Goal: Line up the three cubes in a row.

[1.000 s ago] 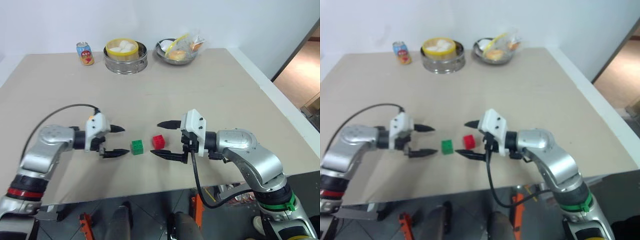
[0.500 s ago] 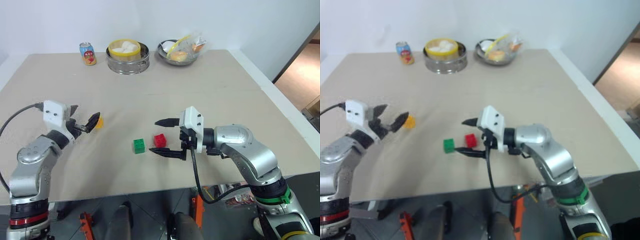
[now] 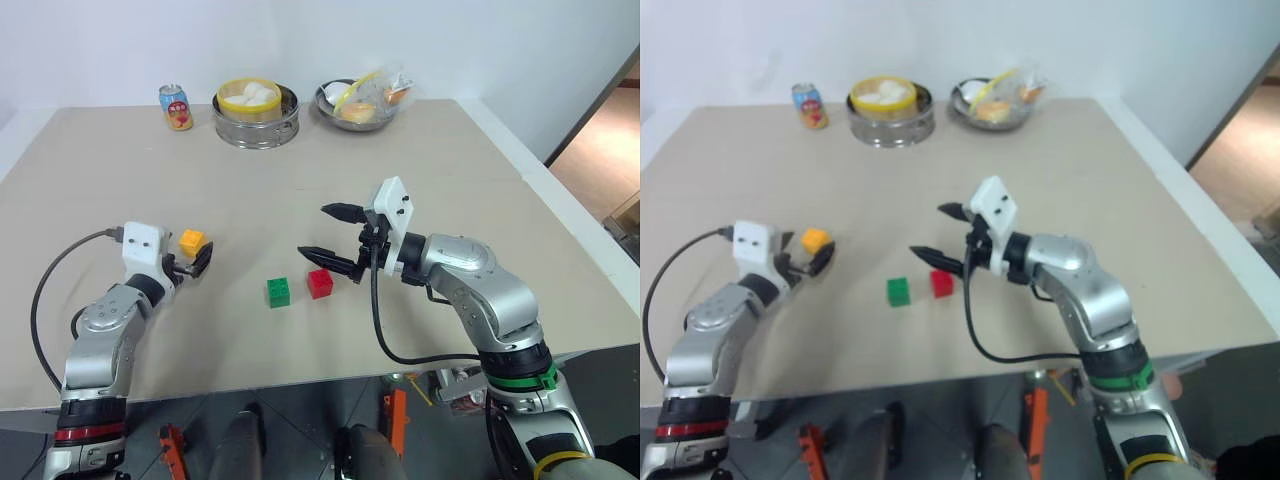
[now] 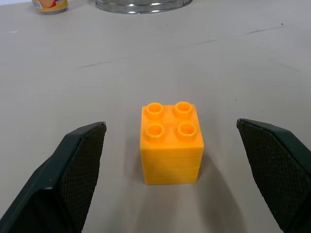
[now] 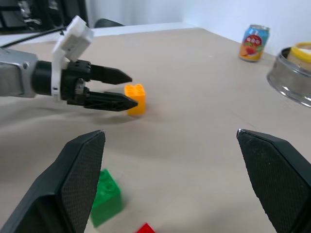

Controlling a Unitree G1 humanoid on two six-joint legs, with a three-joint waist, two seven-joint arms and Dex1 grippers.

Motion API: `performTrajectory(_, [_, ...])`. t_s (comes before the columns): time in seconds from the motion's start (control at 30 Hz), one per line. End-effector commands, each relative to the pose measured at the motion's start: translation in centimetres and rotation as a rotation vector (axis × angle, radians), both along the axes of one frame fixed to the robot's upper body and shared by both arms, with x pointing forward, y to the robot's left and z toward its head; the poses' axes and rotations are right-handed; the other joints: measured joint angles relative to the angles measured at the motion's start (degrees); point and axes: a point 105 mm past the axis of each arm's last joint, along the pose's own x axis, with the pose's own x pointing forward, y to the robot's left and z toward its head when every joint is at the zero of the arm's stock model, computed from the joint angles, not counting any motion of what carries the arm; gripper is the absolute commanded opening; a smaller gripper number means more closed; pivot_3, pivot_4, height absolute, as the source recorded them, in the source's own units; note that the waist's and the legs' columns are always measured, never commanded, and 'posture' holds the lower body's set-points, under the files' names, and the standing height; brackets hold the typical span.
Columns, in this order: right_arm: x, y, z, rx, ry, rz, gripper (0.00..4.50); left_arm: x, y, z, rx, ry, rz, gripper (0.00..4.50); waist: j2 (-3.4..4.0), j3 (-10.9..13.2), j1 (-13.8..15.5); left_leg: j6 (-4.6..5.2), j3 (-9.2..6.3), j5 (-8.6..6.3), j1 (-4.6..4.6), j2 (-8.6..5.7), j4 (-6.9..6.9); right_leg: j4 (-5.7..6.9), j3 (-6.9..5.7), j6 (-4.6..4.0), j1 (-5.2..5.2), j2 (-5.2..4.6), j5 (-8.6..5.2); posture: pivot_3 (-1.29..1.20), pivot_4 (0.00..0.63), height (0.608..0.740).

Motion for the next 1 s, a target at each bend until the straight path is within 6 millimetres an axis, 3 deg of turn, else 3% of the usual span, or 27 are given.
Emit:
performTrajectory(0.03, [-0.2,0.0,1.1,0.008,-0.07,0.0,4.5,0.5,0.0,0.9,0.021,-0.042,0.001,4.45,0.0,0.0,0.0,0.0,0.0,0.0,0.0,0.0,0.0,0.0,0.0,0.0,-0.01,0.0,0.0,0.0,0.15,0.74])
performTrajectory(0.13, [-0.4,0.1,1.0,0.0,-0.079,0.004,4.5,0.7,0.0,0.8,0.018,-0.039,-0.01,4.45,0.0,0.0,0.0,0.0,0.0,0.0,0.0,0.0,0.0,0.0,0.0,0.0,0.0,0.0,0.0,0.0,0.15,0.74])
performTrajectory(0.3, [-0.5,0.2,0.7,-0.012,-0.092,0.006,4.5,1.1,0.3,0.6,0.02,-0.037,-0.002,3.13,0.0,0.0,0.0,0.0,0.0,0.0,0.0,0.0,0.0,0.0,0.0,0.0,0.0,0.0,0.0,0.0,0.15,0.74])
performTrajectory(0.43, [-0.8,0.4,0.5,-0.023,-0.097,0.016,4.5,1.2,0.3,0.6,0.036,-0.044,-0.007,1.66,0.0,0.0,0.0,0.0,0.0,0.0,0.0,0.0,0.0,0.0,0.0,0.0,-0.01,0.0,0.0,0.0,0.15,0.74])
performTrajectory(0.67, [-2.6,0.6,-1.0,-0.092,-0.068,0.12,4.5,0.4,-0.9,1.1,0.102,-0.084,-0.145,1.66,0.0,0.0,0.01,0.0,0.01,0.0,-0.01,0.0,-0.01,-0.01,0.0,0.01,0.0,-0.01,-0.01,0.0,0.15,0.74])
performTrajectory(0.8, [-4.3,0.6,-1.4,-0.103,-0.04,0.194,4.5,-1.6,-2.3,1.1,0.19,-0.089,-0.383,1.66,0.01,0.0,-0.03,-0.01,0.02,-0.01,-0.01,0.01,-0.07,-0.01,0.02,-0.03,-0.08,-0.01,-0.04,0.0,0.15,0.74])
performTrajectory(1.0, [-5.2,0.2,-1.5,-0.123,-0.009,0.243,4.5,-5.3,-3.6,0.8,0.265,-0.048,-0.738,1.66,0.03,0.02,-0.09,-0.02,0.02,-0.02,0.0,0.02,-0.12,-0.02,0.0,-0.06,-0.15,-0.06,-0.05,0.0,0.15,0.74])
